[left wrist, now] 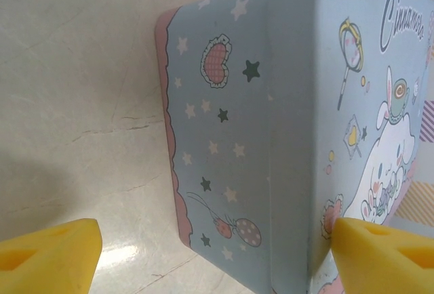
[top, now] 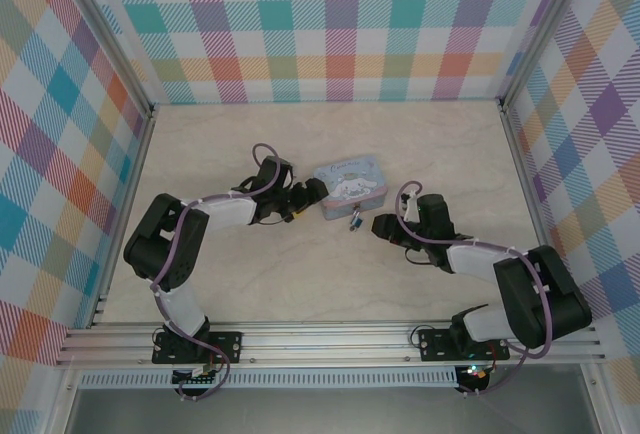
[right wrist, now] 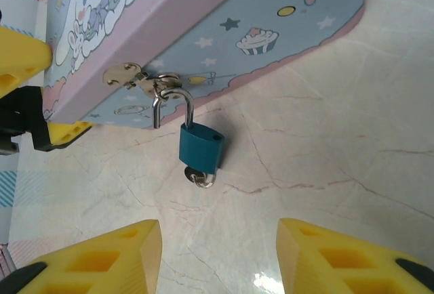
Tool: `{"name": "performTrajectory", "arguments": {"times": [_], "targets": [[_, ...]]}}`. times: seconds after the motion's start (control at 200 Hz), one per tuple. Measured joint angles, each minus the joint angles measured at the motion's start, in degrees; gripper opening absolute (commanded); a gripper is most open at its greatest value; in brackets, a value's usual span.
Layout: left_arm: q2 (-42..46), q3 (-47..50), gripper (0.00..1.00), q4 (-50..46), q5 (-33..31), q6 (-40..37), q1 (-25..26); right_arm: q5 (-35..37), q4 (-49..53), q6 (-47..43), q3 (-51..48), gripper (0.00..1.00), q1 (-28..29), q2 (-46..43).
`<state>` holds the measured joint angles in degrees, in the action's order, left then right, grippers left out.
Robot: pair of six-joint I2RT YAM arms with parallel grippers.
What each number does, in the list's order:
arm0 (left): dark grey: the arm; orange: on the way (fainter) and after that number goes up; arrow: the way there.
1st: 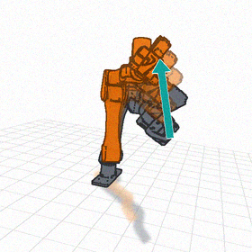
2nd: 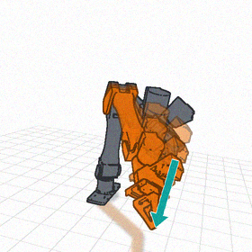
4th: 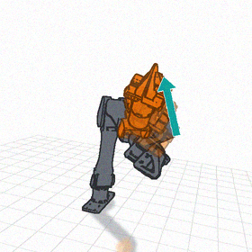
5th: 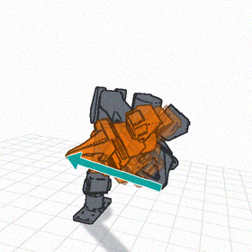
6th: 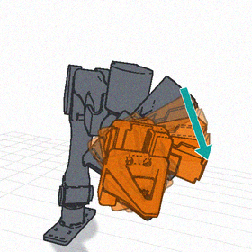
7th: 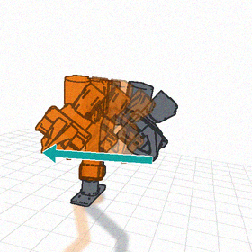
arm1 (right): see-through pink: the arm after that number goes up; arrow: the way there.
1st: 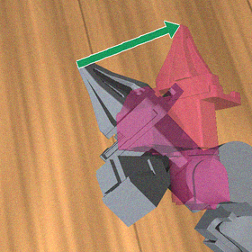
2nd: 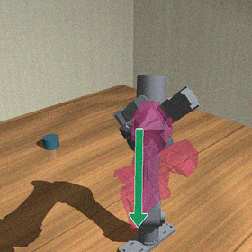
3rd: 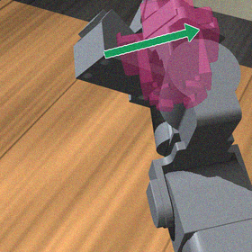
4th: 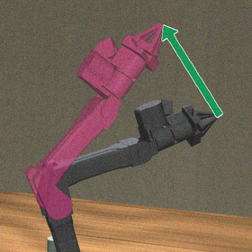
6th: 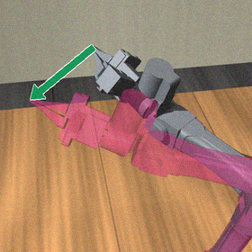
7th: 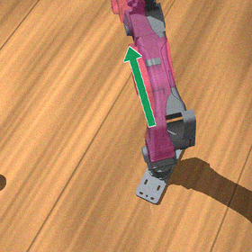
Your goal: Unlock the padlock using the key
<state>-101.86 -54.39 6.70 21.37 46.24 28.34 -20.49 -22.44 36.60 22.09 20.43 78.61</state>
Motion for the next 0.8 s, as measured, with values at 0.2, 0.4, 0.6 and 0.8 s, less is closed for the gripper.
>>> {"name": "performTrajectory", "arguments": {"times": [0.2,0.4,0.6,0.8], "targets": [[0.0,0.3,0.81,1.2,-0.4,1.1,0.8,-0.6,-9.9,2.2,0.0,0.38,0.3,7.8],[0.0,0.3,0.79,1.4,-0.4,1.7,1.0,-0.6,-18.7,4.8,0.1,0.37,1.7,14.4],[0.0,0.3,0.78,1.6,-0.4,2.2,1.1,0.3,-23.3,6.3,1.3,0.35,3.2,17.9],[0.0,0.3,0.78,1.7,-0.4,2.2,1.1,0.3,-26.1,7.0,2.6,0.35,3.7,20.5]]}}
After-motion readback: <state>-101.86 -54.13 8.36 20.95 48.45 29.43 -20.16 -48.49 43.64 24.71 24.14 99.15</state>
